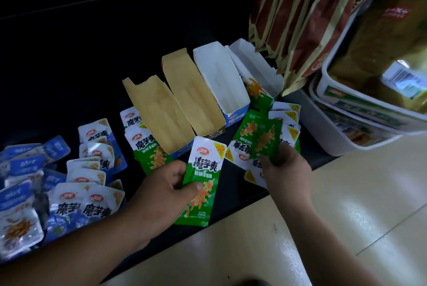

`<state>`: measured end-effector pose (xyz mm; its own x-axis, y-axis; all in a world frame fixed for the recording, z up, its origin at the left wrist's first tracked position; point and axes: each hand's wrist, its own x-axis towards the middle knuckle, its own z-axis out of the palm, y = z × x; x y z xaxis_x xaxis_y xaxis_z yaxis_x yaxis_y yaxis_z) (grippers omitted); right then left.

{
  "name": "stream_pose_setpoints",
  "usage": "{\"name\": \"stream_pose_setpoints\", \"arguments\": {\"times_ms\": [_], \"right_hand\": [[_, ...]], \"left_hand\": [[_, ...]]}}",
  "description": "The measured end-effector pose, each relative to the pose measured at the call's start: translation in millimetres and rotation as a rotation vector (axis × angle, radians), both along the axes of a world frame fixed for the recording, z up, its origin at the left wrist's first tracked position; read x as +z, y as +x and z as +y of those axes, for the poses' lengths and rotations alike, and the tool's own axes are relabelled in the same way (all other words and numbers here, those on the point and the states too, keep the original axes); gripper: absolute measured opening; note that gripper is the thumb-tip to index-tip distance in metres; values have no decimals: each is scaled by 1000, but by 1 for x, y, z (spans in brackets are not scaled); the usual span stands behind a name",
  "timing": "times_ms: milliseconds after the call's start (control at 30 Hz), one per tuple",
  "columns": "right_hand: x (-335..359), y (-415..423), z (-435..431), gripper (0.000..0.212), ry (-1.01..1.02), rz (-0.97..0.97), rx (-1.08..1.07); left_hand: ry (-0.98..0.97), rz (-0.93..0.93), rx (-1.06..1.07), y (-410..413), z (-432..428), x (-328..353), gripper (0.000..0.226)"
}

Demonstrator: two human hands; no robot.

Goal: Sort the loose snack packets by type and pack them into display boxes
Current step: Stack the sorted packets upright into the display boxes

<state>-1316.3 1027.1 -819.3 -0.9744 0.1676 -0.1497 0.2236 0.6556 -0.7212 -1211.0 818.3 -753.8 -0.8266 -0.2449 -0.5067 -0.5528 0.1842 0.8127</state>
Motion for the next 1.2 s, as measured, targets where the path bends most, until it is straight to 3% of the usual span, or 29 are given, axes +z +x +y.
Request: {"name": "stream_pose_setpoints", "arguments": {"times_ms": [67, 133, 233, 367, 500, 567, 667, 767, 900, 1000, 1100, 1200], "right_hand": [[7, 3, 6, 11, -47, 79, 50], [20, 6, 10, 6, -129, 63, 150], [46, 7, 12, 11, -155, -62, 467], [82, 10, -10, 14, -55, -221, 929], [93, 28, -51, 14, 62, -266, 1178], [93, 35, -67, 11, -6, -247, 1161], [83, 37, -74, 8, -314, -240, 744], [70, 44, -78, 9, -247, -33, 540], [57, 58, -91, 11, -405, -218, 479], [47, 65, -99, 13, -441, -307, 477], [39, 66, -96, 11, -377, -287, 482], [30, 68, -92, 9, -328, -268, 492]], "left_hand": [[-28, 75, -67, 0, -5, 5, 11], [-140, 168, -280, -3, -17, 9, 9], [-475, 381, -594, -7, -36, 17, 5], [-760, 617, -735, 0, -44, 22, 19], [-705, 601, -818, 20, -42, 14, 17], [-618, 513, -699, 33, -48, 10, 17], [-492, 292, -366, 51, -66, 7, 14], [-285, 100, 33, 62, -82, 8, 26], [-180, -43, 399, 62, -96, -3, 43], [-133, -12, 441, 49, -93, -12, 55], [-125, 0, 455, 26, -79, -18, 26], [-78, -148, 398, 15, -68, -38, 39]]}}
